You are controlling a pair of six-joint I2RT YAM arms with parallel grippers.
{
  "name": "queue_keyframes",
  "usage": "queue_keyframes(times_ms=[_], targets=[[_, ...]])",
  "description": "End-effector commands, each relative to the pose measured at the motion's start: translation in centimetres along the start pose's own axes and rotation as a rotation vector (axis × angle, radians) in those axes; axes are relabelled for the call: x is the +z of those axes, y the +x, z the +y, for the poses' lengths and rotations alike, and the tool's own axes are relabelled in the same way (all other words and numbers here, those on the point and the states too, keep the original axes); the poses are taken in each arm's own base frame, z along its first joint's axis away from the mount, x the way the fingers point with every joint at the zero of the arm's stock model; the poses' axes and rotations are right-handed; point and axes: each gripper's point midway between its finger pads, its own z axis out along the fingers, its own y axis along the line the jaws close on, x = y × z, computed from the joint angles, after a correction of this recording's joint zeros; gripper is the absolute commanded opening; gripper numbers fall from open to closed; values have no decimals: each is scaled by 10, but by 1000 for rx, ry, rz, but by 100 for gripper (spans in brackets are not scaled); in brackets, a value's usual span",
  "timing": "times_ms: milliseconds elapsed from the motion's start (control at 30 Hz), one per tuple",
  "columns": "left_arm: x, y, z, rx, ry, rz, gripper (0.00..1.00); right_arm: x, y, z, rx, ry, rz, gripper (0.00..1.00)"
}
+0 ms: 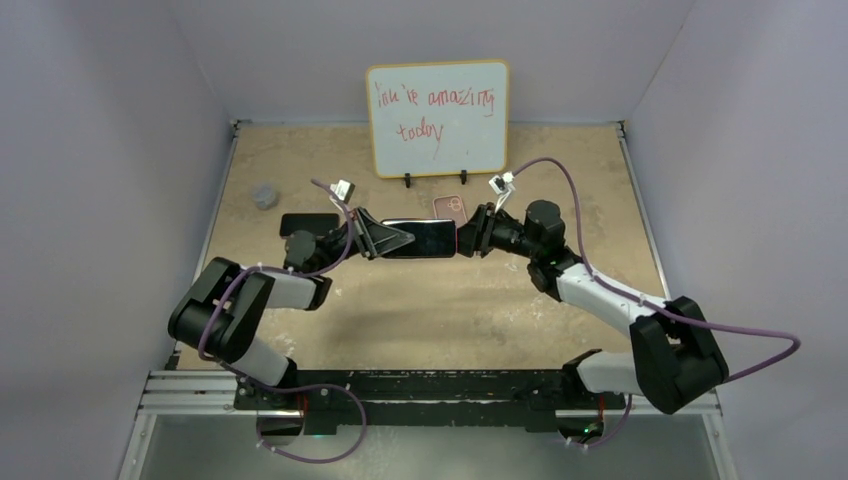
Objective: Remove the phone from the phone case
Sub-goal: Remove the phone case from the phone.
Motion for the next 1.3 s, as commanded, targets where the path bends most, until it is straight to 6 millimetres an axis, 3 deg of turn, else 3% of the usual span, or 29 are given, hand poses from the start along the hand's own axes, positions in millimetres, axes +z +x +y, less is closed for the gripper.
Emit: queue_keyframes(times_ms=[0, 133, 400, 567, 767, 933, 1267], targets=[[16, 2, -45, 124, 201, 31, 0, 2, 9, 52, -78, -239, 57, 47], [20, 4, -20, 79, 113, 46, 1, 6, 14, 42, -58, -216, 61, 36], [18, 6, 47, 85, -150, 38, 41, 11, 32, 5, 10, -93, 74, 11], [11, 0, 81, 148, -325, 32, 51, 16, 46, -20, 68, -29, 89, 1], [-14, -21, 116, 268, -625, -16, 57, 21, 58, -45, 148, 25, 68, 0], [-59, -51, 132, 388, -942, -114, 60, 25, 69, -67, 213, 79, 63, 0], [-99, -51, 158, 388, -1131, -177, 63, 29, 72, -79, 273, 77, 41, 0]])
